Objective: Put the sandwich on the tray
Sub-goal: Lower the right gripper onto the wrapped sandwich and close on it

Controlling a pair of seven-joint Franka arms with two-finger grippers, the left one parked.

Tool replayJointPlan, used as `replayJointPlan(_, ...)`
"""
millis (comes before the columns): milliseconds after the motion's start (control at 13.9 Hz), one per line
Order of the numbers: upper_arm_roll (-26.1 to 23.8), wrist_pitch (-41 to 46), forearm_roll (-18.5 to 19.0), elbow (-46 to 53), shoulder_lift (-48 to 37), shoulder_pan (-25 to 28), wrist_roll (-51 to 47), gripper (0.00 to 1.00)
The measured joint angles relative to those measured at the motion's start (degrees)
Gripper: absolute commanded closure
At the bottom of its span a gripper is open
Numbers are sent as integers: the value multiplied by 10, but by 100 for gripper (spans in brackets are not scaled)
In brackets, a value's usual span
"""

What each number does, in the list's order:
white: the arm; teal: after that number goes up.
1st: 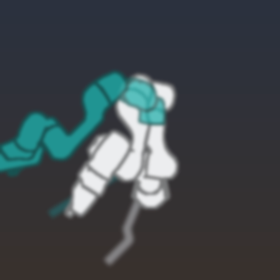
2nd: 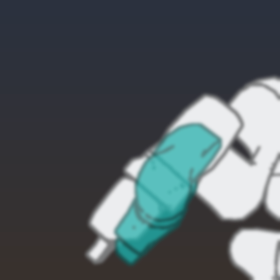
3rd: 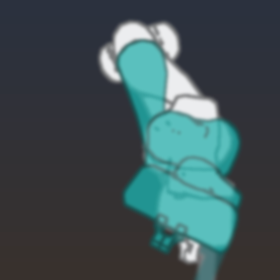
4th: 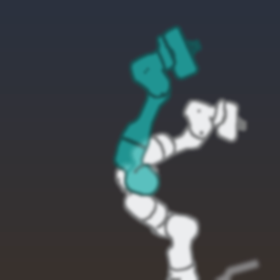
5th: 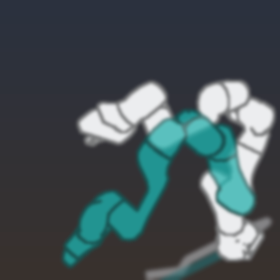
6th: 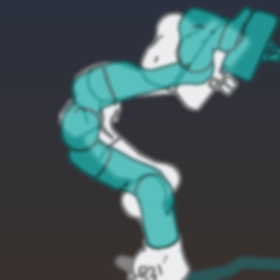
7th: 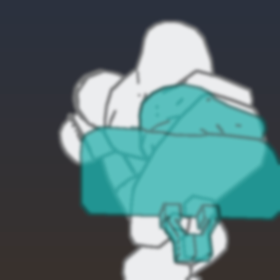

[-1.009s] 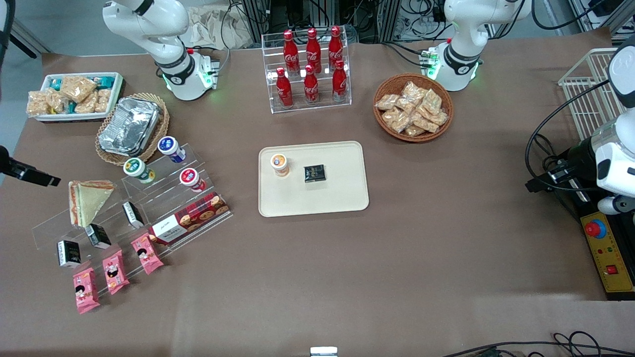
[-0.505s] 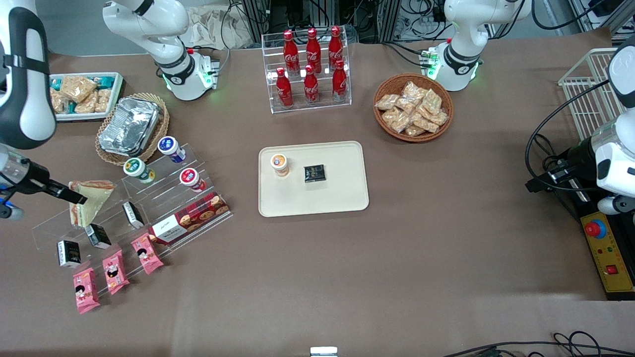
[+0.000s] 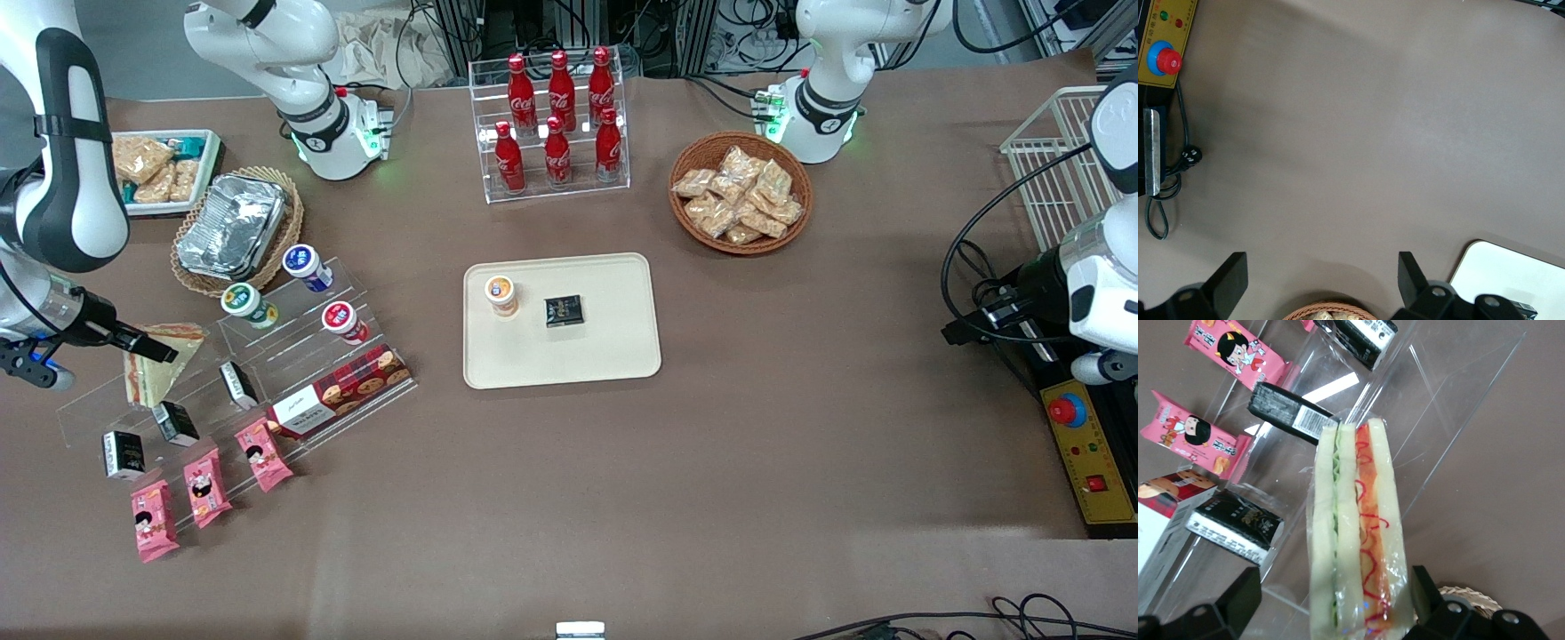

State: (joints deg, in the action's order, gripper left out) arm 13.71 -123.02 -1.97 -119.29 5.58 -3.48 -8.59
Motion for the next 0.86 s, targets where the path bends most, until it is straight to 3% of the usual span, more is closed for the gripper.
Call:
replayJointPlan(144,0,-9,0,-12,0,0,0,50)
replayJointPlan(288,1,-13,0,-17,1,0,0,76)
replayJointPlan(360,1,-17,0,-18,2,-1,2,99)
replayJointPlan(865,1,-31,0,14,3,-8,69,100)
